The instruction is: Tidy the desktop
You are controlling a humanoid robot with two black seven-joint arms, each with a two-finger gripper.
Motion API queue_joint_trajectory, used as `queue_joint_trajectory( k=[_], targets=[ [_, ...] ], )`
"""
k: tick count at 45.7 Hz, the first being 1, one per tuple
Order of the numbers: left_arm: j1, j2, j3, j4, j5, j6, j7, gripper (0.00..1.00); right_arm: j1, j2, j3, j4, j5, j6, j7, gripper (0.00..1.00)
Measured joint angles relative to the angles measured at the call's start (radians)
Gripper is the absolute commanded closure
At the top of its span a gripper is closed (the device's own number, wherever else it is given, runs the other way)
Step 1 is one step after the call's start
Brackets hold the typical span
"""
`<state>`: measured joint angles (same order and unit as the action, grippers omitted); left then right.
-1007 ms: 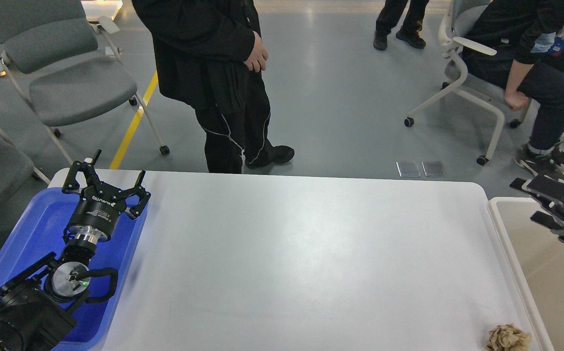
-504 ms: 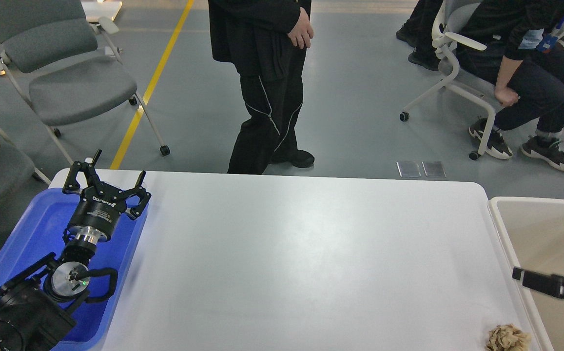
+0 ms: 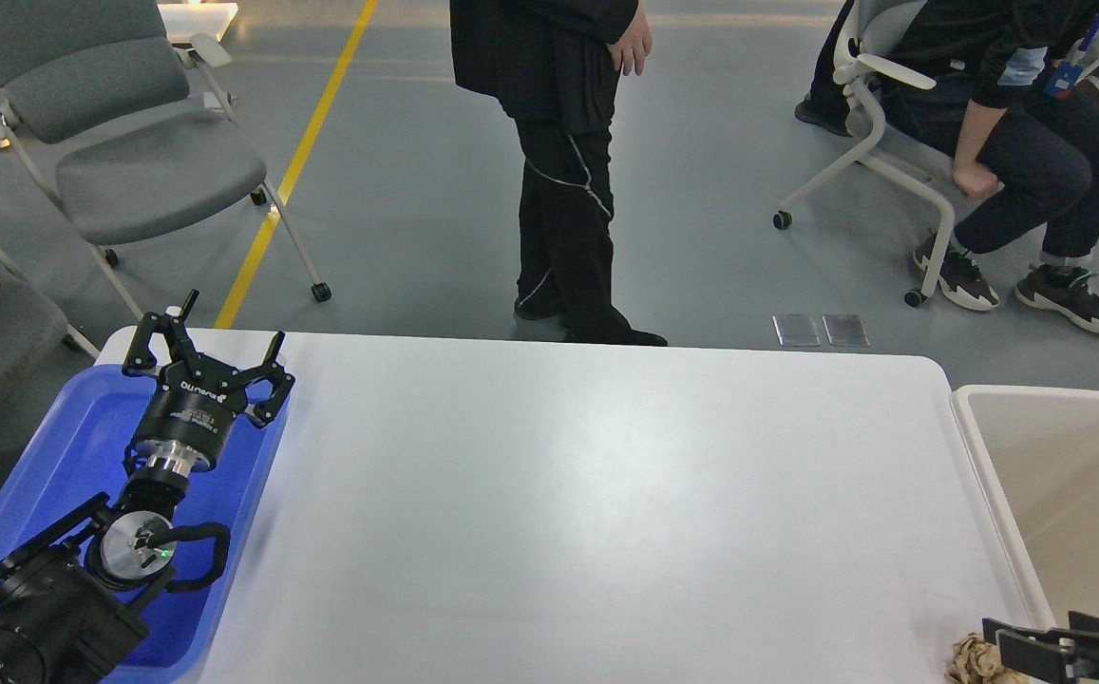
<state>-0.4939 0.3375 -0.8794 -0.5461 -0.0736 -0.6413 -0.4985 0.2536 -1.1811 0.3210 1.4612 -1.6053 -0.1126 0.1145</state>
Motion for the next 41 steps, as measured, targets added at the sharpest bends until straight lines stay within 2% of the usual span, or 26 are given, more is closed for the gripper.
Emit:
queue_joint_trajectory(
  k=[41],
  targets=[
    [0.0,0.0,0.0,0.0,0.0,0.0,0.0,0.0,-0.001,0.191,-0.038,-0.203,-0.012,-0.001,0.002,0.0]
  ],
)
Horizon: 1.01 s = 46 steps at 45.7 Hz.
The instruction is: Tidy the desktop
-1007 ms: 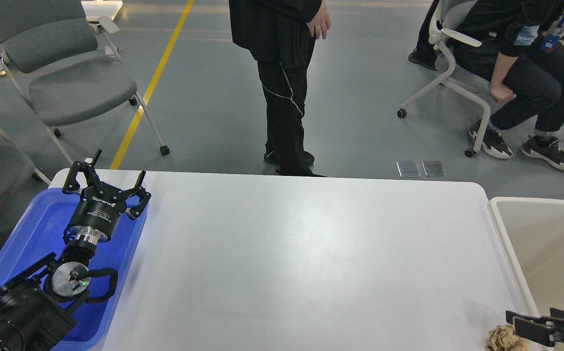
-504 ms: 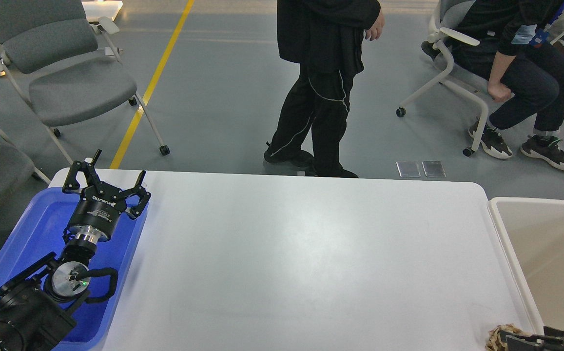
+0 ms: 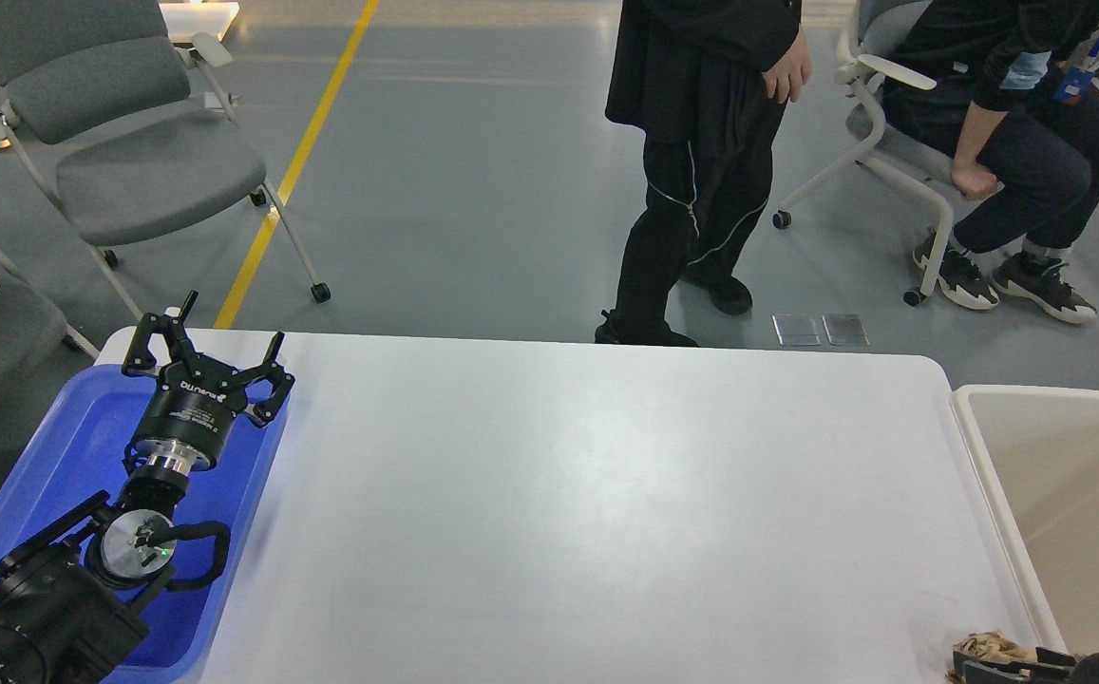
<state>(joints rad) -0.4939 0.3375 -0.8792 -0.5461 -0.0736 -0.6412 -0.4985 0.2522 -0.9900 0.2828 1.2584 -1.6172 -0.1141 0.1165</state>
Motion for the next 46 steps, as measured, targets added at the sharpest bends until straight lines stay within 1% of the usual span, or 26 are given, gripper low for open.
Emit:
queue_joint_trajectory(
  k=[15,20,22,25,27,29,35,36,46],
  targets=[
    [0.0,0.0,0.0,0.0,0.0,0.0,0.0,0.0,-0.001,0.049,-0.002,-0.052,0.001,0.0,0.0,0.0],
    [0.0,0.0,0.0,0.0,0.0,0.0,0.0,0.0,-0.001,0.065,-0.002,-0.068,0.002,-0.001,0.0,0.02],
    [0.0,0.0,0.0,0.0,0.0,0.0,0.0,0.0,-0.001,0.071,-0.003,-0.075,0.002,-0.001,0.0,0.08],
    [0.0,0.0,0.0,0.0,0.0,0.0,0.0,0.0,0.001,0.077,-0.008,-0.082,0.001,-0.002,0.0,0.25],
    [0.0,0.0,0.0,0.0,0.0,0.0,0.0,0.0,0.002,0.08,-0.013,-0.086,0.0,-0.002,0.0,0.4],
    [0.0,0.0,0.0,0.0,0.0,0.0,0.0,0.0,0.003,0.083,-0.018,-0.089,0.0,-0.002,0.0,0.6],
    [0.0,0.0,0.0,0.0,0.0,0.0,0.0,0.0,0.009,0.088,-0.029,-0.102,-0.001,-0.005,0.0,0.97],
    [0.0,0.0,0.0,0.0,0.0,0.0,0.0,0.0,0.009,0.088,-0.031,-0.103,-0.001,-0.005,0.0,1.0],
    [0.0,0.0,0.0,0.0,0.0,0.0,0.0,0.0,0.014,0.091,-0.039,-0.112,0.001,-0.008,-0.001,1.0]
  ],
)
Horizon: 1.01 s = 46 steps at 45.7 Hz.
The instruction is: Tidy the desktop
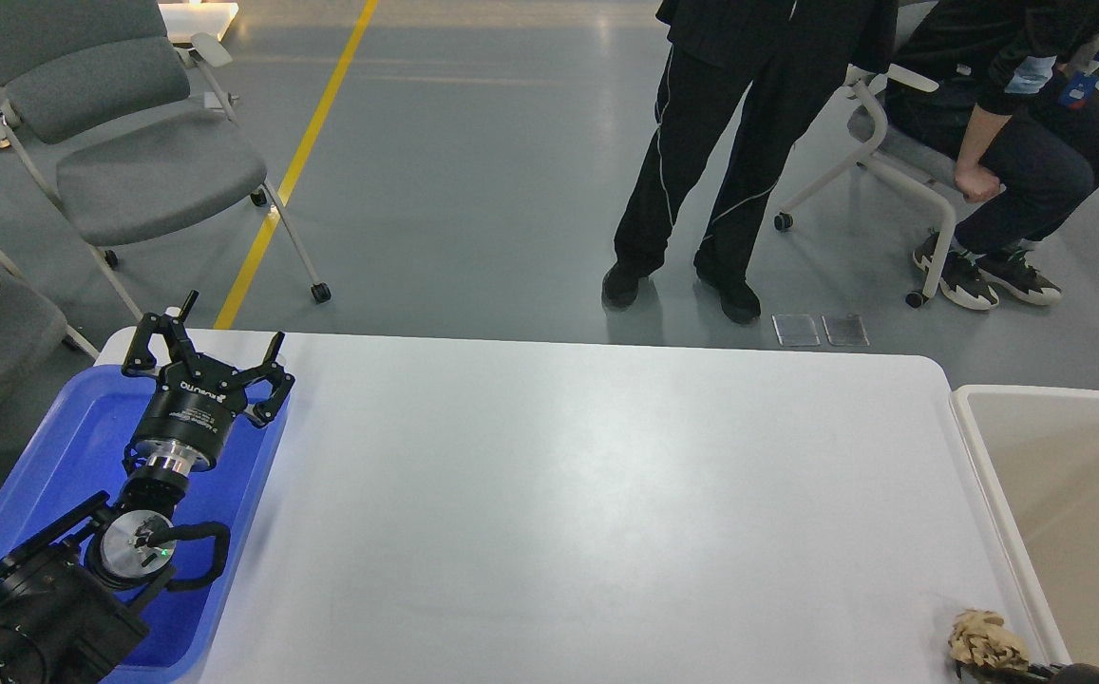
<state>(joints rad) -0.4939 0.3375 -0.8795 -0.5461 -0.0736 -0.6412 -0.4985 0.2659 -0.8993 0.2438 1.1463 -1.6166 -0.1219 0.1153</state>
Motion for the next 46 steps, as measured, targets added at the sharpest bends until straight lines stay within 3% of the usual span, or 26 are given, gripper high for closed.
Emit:
queue_joint_trajectory(
  k=[20,46],
  targets=[
    [0.0,0.0,0.0,0.0,0.0,0.0,0.0,0.0,0.033,-0.051,-0.003,0.045,0.01,-0.003,0.001,1.0],
    [0.0,0.0,0.0,0.0,0.0,0.0,0.0,0.0,0.169,-0.422,0.003,0.368,0.134,0.028,0.042,1.0]
  ],
)
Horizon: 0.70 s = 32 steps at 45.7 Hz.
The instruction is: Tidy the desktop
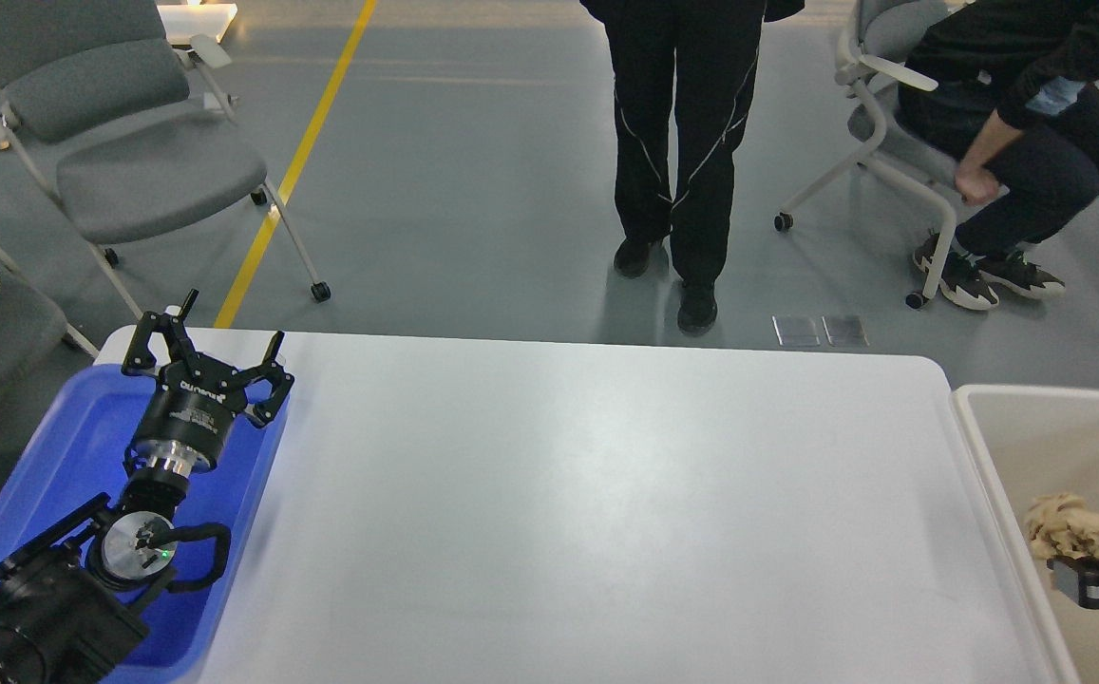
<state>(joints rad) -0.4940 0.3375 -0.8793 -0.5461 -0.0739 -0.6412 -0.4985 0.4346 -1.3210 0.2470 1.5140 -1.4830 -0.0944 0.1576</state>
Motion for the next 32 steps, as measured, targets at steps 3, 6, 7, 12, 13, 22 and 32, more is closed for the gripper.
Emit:
queue_joint_trajectory(
  k=[3,6,7,12,13,22,32],
  targets=[
    [0.0,0.0,0.0,0.0,0.0,0.0,0.0,0.0,0.022,-0.04,0.002,0.027,0.01,0.007,0.012,1.0],
    [0.0,0.0,0.0,0.0,0.0,0.0,0.0,0.0,0.041,-0.075,0.004,0.048,0.018,0.012,0.022,1.0],
    [0.0,0.0,0.0,0.0,0.0,0.0,0.0,0.0,0.047,-0.083,0.004,0.055,0.021,0.013,0.025,1.0],
    [0.0,0.0,0.0,0.0,0.0,0.0,0.0,0.0,0.087,-0.137,0.008,0.085,0.041,0.024,0.038,1.0],
    [0.0,0.0,0.0,0.0,0.0,0.0,0.0,0.0,0.095,-0.145,0.008,0.089,0.045,0.028,0.04,1.0],
    [0.0,0.0,0.0,0.0,0.0,0.0,0.0,0.0,0.188,-0.22,0.011,0.117,0.097,0.094,0.053,1.0],
    [0.0,0.0,0.0,0.0,0.0,0.0,0.0,0.0,0.29,-0.268,0.012,0.129,0.143,0.185,0.064,1.0]
  ],
)
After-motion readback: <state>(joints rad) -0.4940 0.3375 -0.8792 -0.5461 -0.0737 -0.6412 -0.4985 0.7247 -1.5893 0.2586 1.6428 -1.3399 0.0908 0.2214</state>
